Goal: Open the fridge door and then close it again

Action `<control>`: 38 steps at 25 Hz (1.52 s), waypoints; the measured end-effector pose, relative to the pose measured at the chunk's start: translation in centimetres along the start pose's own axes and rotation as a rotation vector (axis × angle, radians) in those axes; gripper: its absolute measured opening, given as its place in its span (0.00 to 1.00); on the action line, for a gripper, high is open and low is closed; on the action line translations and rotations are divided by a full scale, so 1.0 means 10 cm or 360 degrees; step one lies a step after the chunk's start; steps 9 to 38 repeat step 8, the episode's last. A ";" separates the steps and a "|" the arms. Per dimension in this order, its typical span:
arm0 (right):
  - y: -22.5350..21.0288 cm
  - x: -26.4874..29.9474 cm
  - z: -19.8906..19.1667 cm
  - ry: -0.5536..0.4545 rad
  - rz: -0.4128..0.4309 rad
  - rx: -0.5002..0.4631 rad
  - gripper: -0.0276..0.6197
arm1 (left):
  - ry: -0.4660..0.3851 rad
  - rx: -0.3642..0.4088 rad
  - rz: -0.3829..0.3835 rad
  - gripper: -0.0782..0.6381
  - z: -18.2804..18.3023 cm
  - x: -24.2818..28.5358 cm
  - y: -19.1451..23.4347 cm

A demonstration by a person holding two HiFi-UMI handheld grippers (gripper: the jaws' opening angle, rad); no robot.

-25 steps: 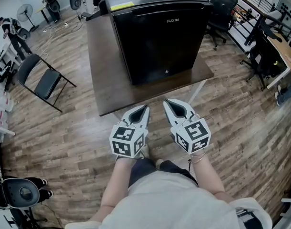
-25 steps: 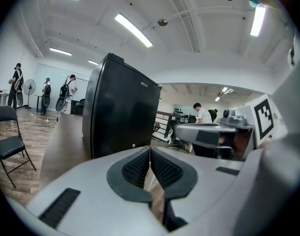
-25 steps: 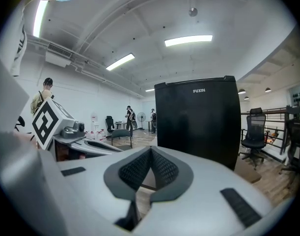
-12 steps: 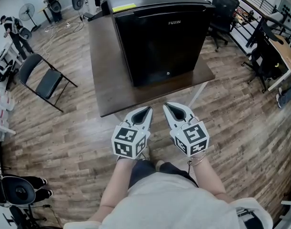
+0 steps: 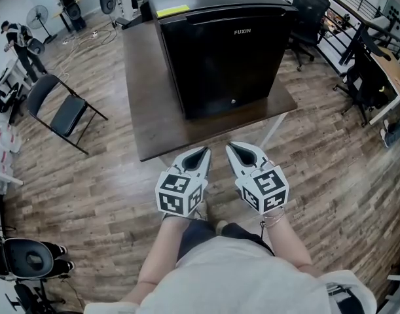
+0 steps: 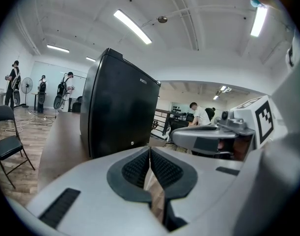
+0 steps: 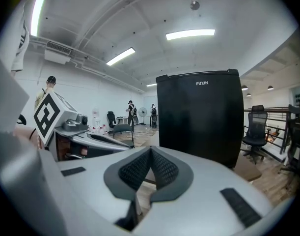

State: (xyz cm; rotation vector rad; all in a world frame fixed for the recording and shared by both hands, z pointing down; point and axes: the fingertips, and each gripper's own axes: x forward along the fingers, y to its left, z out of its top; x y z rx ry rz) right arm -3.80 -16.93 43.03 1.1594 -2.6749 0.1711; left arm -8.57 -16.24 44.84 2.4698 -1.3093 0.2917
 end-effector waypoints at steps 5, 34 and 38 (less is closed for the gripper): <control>0.00 0.00 0.01 0.0004 -0.0009 -0.0011 0.04 | -0.0006 -0.0013 0.0010 0.12 0.01 -0.02 0.04; 0.00 0.00 0.01 -0.0001 -0.0015 -0.0017 0.04 | -0.0006 -0.0018 0.0025 0.12 0.00 -0.04 0.08; 0.00 0.00 0.01 -0.0001 -0.0015 -0.0017 0.04 | -0.0006 -0.0018 0.0025 0.12 0.00 -0.04 0.08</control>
